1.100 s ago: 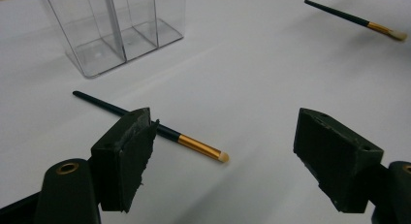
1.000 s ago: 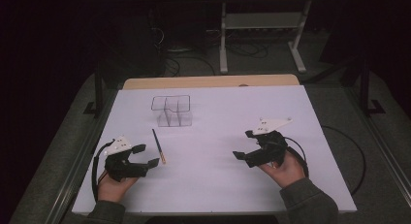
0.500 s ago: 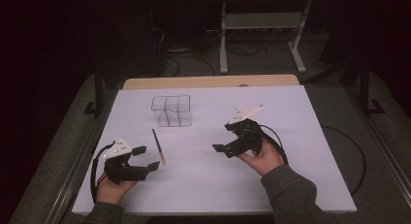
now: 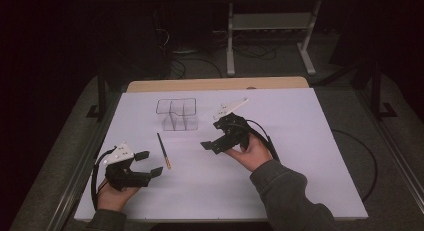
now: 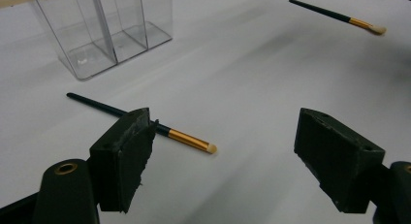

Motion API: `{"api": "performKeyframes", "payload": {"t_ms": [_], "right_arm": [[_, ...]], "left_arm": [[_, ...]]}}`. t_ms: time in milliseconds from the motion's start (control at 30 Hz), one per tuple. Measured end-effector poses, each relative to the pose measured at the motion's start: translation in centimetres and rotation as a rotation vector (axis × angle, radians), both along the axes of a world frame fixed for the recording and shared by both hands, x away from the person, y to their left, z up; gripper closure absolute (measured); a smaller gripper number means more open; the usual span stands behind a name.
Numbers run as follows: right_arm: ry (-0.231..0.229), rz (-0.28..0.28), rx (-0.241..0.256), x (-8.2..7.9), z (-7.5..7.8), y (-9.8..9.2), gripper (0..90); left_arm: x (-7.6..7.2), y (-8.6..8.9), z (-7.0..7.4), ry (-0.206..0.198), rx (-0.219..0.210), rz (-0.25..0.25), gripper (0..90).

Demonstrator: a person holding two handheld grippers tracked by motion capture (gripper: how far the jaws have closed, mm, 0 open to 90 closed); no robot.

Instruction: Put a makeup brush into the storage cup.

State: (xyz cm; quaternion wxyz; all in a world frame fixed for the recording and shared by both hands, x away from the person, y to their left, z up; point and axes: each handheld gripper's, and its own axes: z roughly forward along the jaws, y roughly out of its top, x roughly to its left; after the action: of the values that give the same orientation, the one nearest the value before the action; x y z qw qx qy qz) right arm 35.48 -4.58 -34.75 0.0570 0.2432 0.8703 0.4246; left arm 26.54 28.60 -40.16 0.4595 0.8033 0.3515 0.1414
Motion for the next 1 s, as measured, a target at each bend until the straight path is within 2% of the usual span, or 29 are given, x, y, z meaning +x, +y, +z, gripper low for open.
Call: {"api": "performKeyframes", "payload": {"t_ms": [300, 533, 600, 700, 733, 767, 833, 900, 1000], "right_arm": [[0.019, 0.000, 0.025, 1.1, 0.0, 1.2, 17.4], [0.022, -0.001, 0.014, 1.8, -0.2, 2.5, 18.1], [0.021, 0.002, 0.012, 2.0, -0.3, 3.1, 18.5], [0.030, 0.001, 0.006, 2.4, -0.5, 4.0, 19.2], [0.035, -0.001, 0.003, 2.4, -0.6, 4.3, 19.6], [0.037, -0.002, 0.000, 2.5, -0.7, 4.6, 20.0], [0.033, 0.010, -0.009, 2.7, -0.9, 5.7, 21.3], [0.022, 0.013, -0.016, 2.8, -1.0, 6.0, 22.0], [0.034, 0.008, -0.021, 2.9, -1.0, 7.3, 23.7]], "left_arm": [[-0.2, 0.3, 0.1, -0.010, -0.006, 0.003, 20.7], [-0.2, 0.4, 0.1, -0.013, 0.005, -0.002, 20.7], [-0.2, 0.6, 0.2, -0.015, 0.012, -0.005, 20.7], [-0.3, 0.5, 0.1, -0.013, -0.007, 0.006, 20.7], [-0.3, 0.6, 0.2, -0.012, 0.007, 0.002, 20.6], [-0.3, 0.6, 0.1, -0.015, -0.010, 0.008, 20.7], [-0.3, 0.8, 0.2, -0.016, 0.007, 0.004, 20.7], [-0.3, 0.8, 0.2, -0.014, -0.003, 0.010, 20.7], [-0.3, 0.8, 0.1, -0.017, -0.006, 0.011, 20.6]]}}
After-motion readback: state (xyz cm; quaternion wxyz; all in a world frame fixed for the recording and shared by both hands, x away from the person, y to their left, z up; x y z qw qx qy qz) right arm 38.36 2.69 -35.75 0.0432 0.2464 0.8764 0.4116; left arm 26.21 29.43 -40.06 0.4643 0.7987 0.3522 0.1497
